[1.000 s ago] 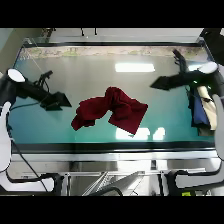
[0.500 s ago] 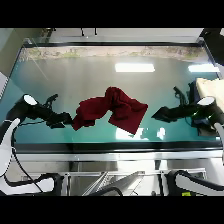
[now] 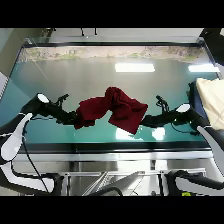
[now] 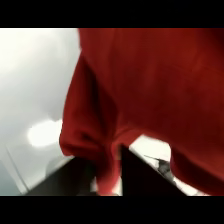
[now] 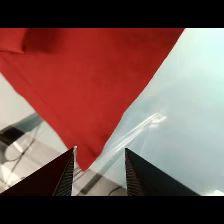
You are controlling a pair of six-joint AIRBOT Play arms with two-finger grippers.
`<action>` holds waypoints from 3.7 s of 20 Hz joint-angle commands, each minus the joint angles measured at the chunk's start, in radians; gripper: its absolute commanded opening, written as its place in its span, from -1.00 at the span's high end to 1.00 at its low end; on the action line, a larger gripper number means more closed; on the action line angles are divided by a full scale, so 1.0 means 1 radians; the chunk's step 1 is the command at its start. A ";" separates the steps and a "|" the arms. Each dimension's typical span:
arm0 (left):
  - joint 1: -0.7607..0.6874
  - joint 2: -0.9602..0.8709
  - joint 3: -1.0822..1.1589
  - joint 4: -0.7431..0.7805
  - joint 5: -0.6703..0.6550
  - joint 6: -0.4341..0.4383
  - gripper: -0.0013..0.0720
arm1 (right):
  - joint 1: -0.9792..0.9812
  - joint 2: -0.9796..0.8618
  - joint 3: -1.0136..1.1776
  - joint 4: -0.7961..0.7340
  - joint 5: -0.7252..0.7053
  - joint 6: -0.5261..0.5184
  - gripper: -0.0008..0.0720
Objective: Fold the shirts.
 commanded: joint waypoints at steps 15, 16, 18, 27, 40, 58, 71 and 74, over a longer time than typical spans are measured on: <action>0.071 0.132 0.015 -0.257 -0.232 0.035 0.93 | 0.032 -0.022 0.076 0.409 0.042 -0.293 0.94; 0.101 0.182 0.014 -0.320 -0.267 0.035 0.93 | 0.019 0.051 0.117 0.409 0.064 -0.279 0.94; 0.163 0.288 0.015 -0.503 -0.335 0.035 0.93 | -0.020 0.200 0.228 0.409 0.086 -0.247 0.94; 0.418 0.794 0.014 -1.486 -0.354 0.070 0.93 | -0.334 0.538 0.872 0.305 0.085 -0.208 0.94; 0.576 0.888 0.014 -0.999 -0.117 0.192 0.93 | -0.385 0.311 0.795 0.477 0.261 -0.410 0.94; 0.165 -0.163 0.541 -0.591 0.116 0.230 -0.92 | -0.088 -0.338 0.661 0.380 -0.344 -0.470 -0.01; 0.467 -0.175 0.398 0.025 -0.343 0.041 -0.91 | -0.463 -0.192 0.263 0.040 0.243 -0.160 0.28; 0.458 -0.175 0.360 0.061 -0.296 0.068 -0.91 | -0.442 -0.192 0.233 0.040 0.243 -0.171 0.28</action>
